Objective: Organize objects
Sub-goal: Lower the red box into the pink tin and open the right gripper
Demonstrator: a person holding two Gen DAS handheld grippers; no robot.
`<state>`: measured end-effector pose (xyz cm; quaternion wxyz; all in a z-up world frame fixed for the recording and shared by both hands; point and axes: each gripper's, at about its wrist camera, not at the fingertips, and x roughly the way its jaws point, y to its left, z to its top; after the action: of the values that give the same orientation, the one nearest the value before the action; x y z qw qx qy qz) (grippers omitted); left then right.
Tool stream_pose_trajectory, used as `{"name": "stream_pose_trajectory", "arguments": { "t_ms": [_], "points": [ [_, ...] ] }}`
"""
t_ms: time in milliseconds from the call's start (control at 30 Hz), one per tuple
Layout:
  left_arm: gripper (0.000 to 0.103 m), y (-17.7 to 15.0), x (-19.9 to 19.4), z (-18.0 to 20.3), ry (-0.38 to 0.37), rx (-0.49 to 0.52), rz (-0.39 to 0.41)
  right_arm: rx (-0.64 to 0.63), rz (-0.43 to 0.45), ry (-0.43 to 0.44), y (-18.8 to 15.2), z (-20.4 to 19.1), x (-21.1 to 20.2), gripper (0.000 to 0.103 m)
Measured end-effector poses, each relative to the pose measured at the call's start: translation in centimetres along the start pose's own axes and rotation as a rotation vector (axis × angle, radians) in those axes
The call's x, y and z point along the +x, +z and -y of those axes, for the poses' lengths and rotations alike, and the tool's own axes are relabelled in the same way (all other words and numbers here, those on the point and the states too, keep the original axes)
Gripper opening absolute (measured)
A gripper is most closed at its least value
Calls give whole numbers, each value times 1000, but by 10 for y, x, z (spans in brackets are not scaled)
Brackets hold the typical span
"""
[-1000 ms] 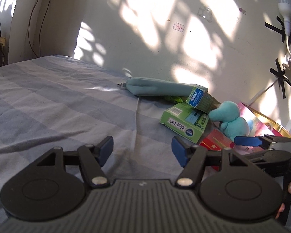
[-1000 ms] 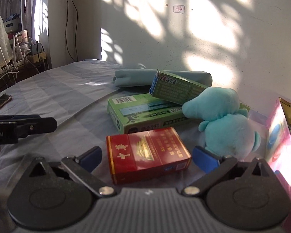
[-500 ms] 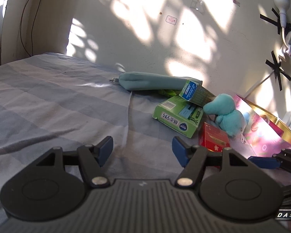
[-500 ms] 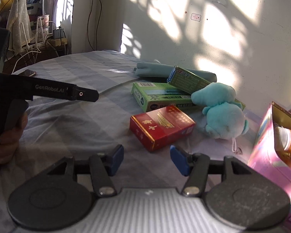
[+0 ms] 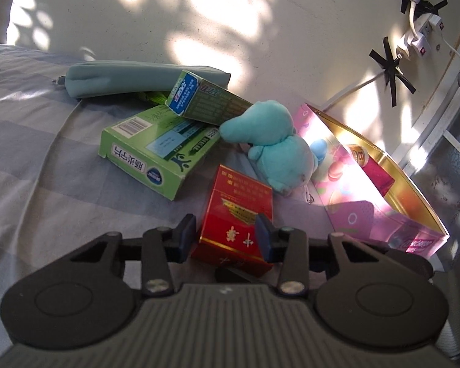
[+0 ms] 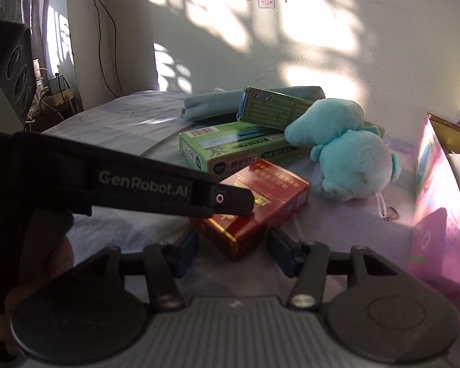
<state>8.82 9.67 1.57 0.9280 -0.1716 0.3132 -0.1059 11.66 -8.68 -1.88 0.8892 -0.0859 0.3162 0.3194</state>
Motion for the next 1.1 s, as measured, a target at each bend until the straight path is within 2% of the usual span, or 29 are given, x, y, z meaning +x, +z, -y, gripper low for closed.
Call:
{"name": "stream_pose_trajectory", "arguments": {
  "t_ms": [100,200,367,500,733,867,1100],
  "points": [
    [40,-6,-13,6,-24,-7,8,17,19,-6,-6,1,-13,40],
    [39,-8,-29,16,-75,-33,36,9,87,-28,-17,-1,-39,40],
    [39,-1,-46,62,-143,34,126,-90,258,-192,-29,-8,-90,40],
    [39,11,-35,105,-194,120,165,-102,345,-304,-28,11,-118,40],
    [39,20,15,168,-256,195,114,48,367,-373,-31,86,-138,40],
    [39,21,39,200,-246,245,99,94,359,-392,-34,121,-138,41],
    [39,20,75,234,-217,309,67,190,351,-394,-42,169,-133,41]
  ]
}}
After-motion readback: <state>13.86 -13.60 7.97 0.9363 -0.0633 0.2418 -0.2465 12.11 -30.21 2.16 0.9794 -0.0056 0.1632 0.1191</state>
